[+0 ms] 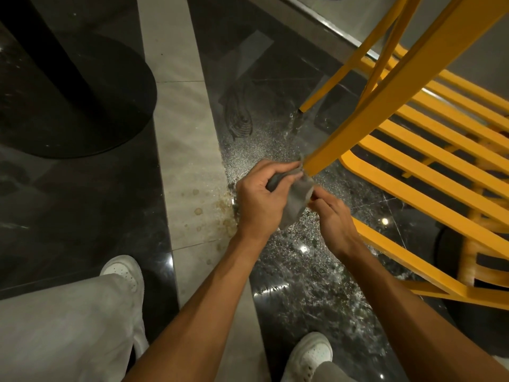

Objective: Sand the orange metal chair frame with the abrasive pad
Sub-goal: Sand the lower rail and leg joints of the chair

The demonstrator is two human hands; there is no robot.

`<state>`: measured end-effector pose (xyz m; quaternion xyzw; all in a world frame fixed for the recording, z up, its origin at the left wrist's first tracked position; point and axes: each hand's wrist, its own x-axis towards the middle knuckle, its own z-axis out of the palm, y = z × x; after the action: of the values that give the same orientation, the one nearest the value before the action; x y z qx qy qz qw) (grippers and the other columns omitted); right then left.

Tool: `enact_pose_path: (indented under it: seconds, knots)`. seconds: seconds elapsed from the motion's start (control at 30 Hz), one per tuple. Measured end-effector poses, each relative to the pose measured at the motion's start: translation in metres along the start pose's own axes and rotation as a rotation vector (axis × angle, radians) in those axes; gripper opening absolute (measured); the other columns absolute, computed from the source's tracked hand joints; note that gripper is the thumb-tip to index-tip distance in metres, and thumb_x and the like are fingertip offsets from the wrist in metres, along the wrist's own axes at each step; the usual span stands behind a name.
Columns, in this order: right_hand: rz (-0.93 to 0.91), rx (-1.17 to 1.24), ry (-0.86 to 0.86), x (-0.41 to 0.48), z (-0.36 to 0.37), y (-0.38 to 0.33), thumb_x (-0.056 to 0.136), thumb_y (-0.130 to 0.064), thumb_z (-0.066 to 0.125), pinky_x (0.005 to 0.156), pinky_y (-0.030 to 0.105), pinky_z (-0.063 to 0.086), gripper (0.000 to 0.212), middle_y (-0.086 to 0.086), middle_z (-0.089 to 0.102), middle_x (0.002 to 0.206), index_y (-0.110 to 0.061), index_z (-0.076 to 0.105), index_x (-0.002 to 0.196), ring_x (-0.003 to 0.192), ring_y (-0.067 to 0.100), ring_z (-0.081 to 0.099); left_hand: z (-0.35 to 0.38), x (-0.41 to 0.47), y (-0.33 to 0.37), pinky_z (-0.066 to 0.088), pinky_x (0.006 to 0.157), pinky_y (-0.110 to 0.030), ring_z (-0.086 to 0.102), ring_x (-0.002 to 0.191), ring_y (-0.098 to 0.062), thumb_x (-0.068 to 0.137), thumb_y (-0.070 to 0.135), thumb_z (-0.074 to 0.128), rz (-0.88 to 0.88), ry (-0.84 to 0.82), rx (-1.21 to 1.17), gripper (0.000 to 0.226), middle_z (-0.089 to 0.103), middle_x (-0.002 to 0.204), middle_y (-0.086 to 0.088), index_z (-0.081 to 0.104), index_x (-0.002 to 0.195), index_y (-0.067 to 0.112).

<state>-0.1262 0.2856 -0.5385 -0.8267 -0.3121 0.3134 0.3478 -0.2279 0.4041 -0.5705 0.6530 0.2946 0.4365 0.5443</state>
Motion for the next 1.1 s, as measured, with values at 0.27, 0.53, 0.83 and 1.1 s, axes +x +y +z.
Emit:
enact_pose_path:
  seconds: [0.27,0.53,0.83,1.1]
  knots:
    - [0.033,-0.030,0.004,-0.001,-0.001,0.003,0.093,-0.033,0.034,0.109,0.040,0.046,0.058,-0.006,0.059,0.149,-0.028,0.058,0.146,0.133,0.013,0.054,-0.006,-0.004,-0.010,0.056,0.082,-0.016,0.072,0.094,-0.004,0.088,0.001,0.083,-0.076,-0.037,0.072,0.017,0.076,0.100,-0.004,0.081,0.104,0.002]
    - [0.053,-0.022,-0.012,-0.007,-0.005,-0.014,0.091,-0.031,0.034,0.100,0.030,0.045,0.059,-0.008,0.062,0.145,-0.029,0.060,0.144,0.126,0.010,0.058,-0.003,-0.007,-0.017,0.062,0.079,-0.026,0.072,0.091,-0.009,0.089,0.003,0.082,-0.085,-0.027,0.115,0.015,0.074,0.099,-0.001,0.080,0.104,0.004]
    - [0.137,-0.057,0.145,-0.042,-0.024,-0.033,0.101,-0.012,0.058,0.049,0.022,0.045,0.045,0.008,0.072,0.118,-0.029,0.059,0.143,0.059,0.009,0.054,-0.042,-0.042,-0.018,0.058,0.091,-0.020,0.068,0.100,-0.004,0.092,0.009,0.079,-0.471,-0.108,0.258,0.012,0.075,0.106,0.007,0.076,0.099,0.018]
    - [0.180,-0.068,0.113,-0.111,-0.010,-0.062,0.106,-0.029,0.057,0.107,0.032,0.048,0.041,0.006,0.062,0.145,-0.015,0.056,0.145,0.129,0.025,0.060,-0.031,-0.051,0.067,0.052,0.081,-0.014,0.068,0.102,-0.014,0.089,0.012,0.085,-0.633,-0.347,0.136,0.026,0.072,0.111,0.000,0.070,0.110,0.016]
